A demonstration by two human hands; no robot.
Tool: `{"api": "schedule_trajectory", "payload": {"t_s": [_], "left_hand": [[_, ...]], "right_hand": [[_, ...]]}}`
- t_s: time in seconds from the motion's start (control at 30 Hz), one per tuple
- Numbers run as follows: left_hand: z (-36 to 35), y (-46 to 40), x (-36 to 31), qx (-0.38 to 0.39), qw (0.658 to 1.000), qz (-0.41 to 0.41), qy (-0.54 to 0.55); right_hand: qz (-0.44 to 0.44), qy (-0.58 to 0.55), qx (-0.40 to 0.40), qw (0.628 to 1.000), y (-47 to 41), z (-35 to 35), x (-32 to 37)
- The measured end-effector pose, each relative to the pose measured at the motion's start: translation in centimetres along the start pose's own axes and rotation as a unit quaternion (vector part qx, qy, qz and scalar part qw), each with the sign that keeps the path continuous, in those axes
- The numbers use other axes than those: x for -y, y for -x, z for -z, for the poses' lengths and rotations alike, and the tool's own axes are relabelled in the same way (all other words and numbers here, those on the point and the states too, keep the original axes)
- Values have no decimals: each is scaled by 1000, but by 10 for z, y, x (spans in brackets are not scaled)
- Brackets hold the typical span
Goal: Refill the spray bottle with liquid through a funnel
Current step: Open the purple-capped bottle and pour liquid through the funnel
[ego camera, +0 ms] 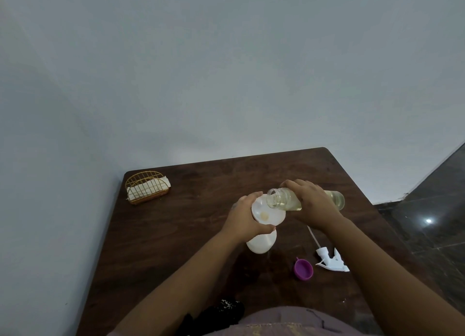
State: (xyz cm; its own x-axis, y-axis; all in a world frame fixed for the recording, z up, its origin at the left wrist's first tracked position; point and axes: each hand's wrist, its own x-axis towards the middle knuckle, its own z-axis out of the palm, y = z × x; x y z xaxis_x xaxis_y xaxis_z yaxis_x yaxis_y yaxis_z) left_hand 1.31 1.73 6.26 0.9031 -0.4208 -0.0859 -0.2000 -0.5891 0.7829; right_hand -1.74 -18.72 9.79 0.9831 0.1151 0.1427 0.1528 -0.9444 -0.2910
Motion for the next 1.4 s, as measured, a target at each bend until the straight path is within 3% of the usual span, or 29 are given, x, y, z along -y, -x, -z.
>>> {"api": "schedule_trajectory", "payload": {"t_s": [0.37, 0.67, 0.83, 1.13, 1.3, 1.4], "left_hand": [[1, 0, 0, -1, 1000, -13, 2], [0, 0, 1, -2, 1000, -13, 6], [-1, 1, 1, -3, 1000, 2, -4], [0, 3, 0, -6, 1000, 0, -10], [1, 4, -2, -9, 1000, 5, -2], [1, 4, -3, -7, 1000, 5, -2]], "right_hand": [[5, 7, 3, 1000, -2, -1, 4], [9, -80, -1, 997, -6, -2, 8], [-29, -226, -33, 973, -4, 4, 11], [-96, -277, -83, 952, -2, 10, 15], [-199, -406, -117, 884, -3, 9, 5], [-194, -378, -135, 895, -2, 11, 7]]}}
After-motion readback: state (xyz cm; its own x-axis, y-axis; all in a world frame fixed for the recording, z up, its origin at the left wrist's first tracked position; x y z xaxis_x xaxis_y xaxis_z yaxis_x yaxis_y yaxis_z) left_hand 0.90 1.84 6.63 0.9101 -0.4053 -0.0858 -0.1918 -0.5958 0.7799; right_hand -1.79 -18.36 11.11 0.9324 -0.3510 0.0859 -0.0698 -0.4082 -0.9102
